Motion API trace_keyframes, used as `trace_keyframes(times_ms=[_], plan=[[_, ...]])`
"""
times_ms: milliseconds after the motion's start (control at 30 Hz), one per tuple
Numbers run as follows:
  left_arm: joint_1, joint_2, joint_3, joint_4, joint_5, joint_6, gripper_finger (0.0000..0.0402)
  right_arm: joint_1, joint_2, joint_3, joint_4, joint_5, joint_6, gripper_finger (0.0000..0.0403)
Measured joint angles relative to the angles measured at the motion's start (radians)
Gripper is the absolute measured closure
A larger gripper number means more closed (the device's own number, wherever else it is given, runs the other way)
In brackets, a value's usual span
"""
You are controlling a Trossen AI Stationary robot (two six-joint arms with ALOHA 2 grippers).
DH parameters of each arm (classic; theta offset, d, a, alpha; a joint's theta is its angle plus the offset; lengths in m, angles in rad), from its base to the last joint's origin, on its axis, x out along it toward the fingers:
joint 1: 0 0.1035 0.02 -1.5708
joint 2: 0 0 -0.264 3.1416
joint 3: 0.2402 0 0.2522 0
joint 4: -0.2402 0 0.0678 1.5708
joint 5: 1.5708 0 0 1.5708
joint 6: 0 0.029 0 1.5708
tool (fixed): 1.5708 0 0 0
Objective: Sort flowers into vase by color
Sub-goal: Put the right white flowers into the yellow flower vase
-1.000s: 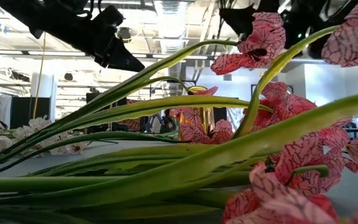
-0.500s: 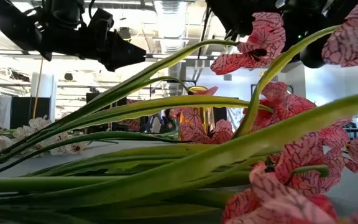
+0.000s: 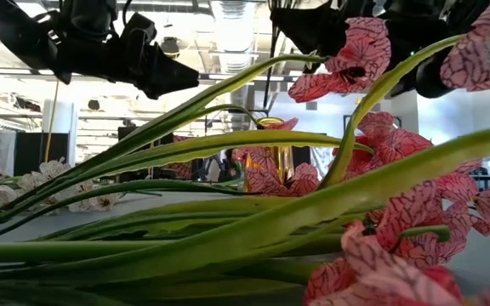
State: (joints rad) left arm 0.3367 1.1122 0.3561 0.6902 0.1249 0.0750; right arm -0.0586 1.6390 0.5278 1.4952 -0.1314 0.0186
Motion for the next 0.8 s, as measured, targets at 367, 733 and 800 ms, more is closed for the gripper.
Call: trace_keyframes(times_ms=[367,733,800], plan=[[0.000,0.000,0.000,-0.017,0.002,-0.022,0.0190,0.016,0.000,0.000,-0.087,0.005,0.006,0.0367],[-0.003,0.000,0.000,-0.045,0.001,-0.039,0.0190,0.019,0.004,0.000,-0.204,0.031,-0.027,0.0367],[-0.003,0.000,0.000,-0.045,0.001,-0.039,0.0190,0.019,0.004,0.000,-0.210,0.034,-0.028,0.0367]])
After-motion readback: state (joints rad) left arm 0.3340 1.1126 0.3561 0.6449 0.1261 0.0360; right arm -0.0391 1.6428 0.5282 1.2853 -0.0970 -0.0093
